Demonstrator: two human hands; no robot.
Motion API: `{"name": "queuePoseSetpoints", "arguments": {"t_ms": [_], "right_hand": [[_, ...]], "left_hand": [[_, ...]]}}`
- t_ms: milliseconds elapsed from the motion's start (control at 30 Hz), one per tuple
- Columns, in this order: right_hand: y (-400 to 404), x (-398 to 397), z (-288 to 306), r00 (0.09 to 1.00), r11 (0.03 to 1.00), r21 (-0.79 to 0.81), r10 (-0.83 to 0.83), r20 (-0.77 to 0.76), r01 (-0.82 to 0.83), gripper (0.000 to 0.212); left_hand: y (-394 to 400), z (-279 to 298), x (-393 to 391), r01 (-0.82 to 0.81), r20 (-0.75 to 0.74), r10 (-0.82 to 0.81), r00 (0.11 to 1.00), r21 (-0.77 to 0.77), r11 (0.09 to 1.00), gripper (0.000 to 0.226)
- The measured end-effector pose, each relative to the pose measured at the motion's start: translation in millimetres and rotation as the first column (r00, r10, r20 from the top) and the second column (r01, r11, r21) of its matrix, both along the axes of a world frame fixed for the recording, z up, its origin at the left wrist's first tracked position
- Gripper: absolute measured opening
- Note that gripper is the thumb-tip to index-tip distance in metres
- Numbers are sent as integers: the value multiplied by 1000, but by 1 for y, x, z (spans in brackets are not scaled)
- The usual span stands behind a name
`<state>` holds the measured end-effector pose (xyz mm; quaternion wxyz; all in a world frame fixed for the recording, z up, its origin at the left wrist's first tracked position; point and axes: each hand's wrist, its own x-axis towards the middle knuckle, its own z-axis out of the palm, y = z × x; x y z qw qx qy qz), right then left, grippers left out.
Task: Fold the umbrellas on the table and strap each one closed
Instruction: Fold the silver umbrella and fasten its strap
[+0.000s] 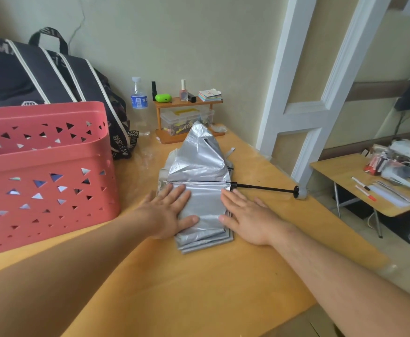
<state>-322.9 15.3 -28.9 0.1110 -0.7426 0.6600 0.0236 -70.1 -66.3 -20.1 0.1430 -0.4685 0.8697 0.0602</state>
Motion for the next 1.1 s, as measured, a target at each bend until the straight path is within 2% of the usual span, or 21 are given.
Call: {"name": "queuePoseSetpoints", "arguments": {"t_ms": [167, 267, 367, 467, 500, 567, 633, 700, 767, 867, 1000, 1100], "right_hand": [[2, 2, 20, 999, 997, 56, -51, 0, 51, 64], [-13, 21, 44, 983, 982, 53, -179, -24, 180, 46], [-26, 65, 68, 936, 937, -59, -347, -63, 343, 32], [-32, 110, 65, 974, 946, -250, -224, -39, 207, 28], [-31, 116, 56, 988, 955, -255, -156, 5, 152, 30], [-24, 103, 29, 991, 985, -118, -119, 67, 126, 42], [-14, 71, 7, 988, 990, 7, -142, 63, 141, 64], [-8, 46, 0, 989, 989, 31, -147, 18, 147, 78], [-8, 40, 2, 990, 988, 61, -138, -31, 140, 82], [-9, 48, 3, 987, 986, 52, -158, -14, 158, 81], [-6, 47, -2, 988, 988, 14, -157, 11, 157, 80], [-6, 47, -2, 989, 989, -2, -148, 29, 148, 81]], "left_hand": [[1, 0, 16, 11, -10, -11, 1000, -16, 1000, 95], [1, -1, 14, 8, -25, -9, 1000, -17, 1000, 96], [0, -4, 14, -7, -29, 7, 1000, -9, 1000, 100], [0, -6, 13, -19, -35, 19, 999, 0, 1000, 108], [0, -7, 14, -26, -46, 26, 999, 1, 1000, 113], [1, -8, 16, -35, -58, 35, 998, 16, 999, 122], [0, -6, 16, -38, -52, 40, 998, 35, 999, 126], [-2, -5, 12, -46, -52, 49, 997, 50, 998, 129], [-2, -4, 10, -50, -61, 55, 997, 71, 996, 133], [0, 0, 10, -41, -27, 43, 999, 60, 997, 133], [10, 30, -15, 7, 201, 6, 980, -66, 998, 124], [15, 48, -39, 117, 149, -96, 984, -137, 984, 133]]}}
